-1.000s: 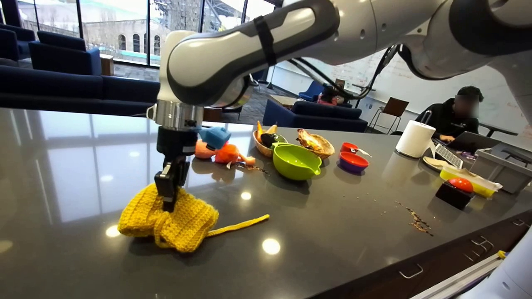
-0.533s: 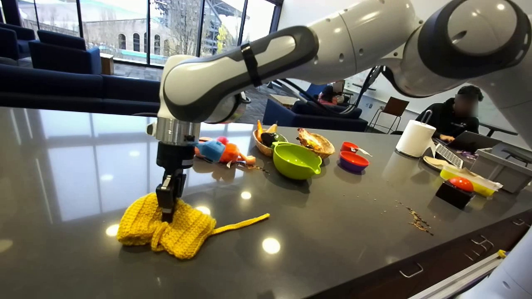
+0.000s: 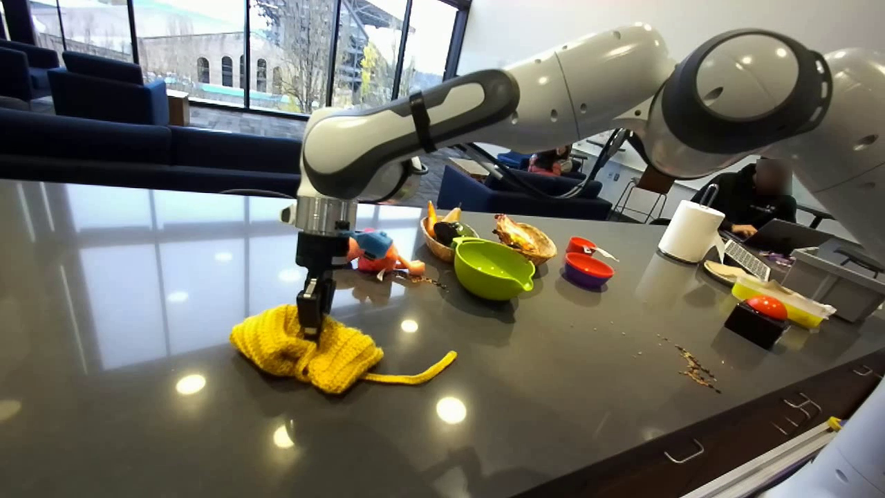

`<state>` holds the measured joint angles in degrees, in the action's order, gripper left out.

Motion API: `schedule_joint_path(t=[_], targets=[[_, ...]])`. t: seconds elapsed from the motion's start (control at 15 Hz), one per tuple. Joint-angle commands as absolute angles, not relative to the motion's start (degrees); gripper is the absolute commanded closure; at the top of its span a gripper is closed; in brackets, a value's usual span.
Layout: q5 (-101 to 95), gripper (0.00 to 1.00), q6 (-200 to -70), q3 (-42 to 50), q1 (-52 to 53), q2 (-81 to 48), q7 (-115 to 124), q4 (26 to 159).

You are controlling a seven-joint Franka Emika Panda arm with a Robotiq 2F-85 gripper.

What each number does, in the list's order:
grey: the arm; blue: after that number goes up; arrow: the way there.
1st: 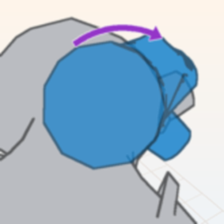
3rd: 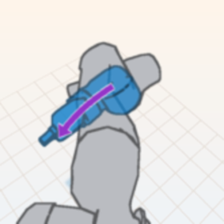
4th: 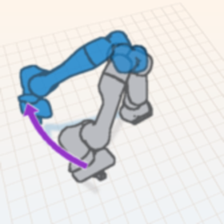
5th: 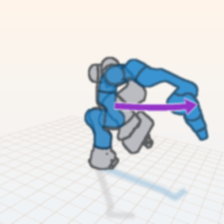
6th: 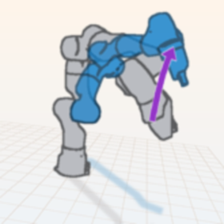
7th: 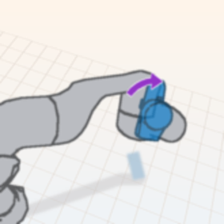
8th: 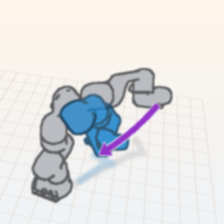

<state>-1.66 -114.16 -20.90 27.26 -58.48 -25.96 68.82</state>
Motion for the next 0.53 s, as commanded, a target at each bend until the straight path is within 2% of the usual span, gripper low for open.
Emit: schedule_joint_path(t=[0.0,0.47], targets=[[-2.33,0.96,-112.32,-19.18,25.72,-60.48,-26.18,64.87],[-3.24,0.96,-107.63,-15.22,22.27,-62.59,-26.2,57.59]])
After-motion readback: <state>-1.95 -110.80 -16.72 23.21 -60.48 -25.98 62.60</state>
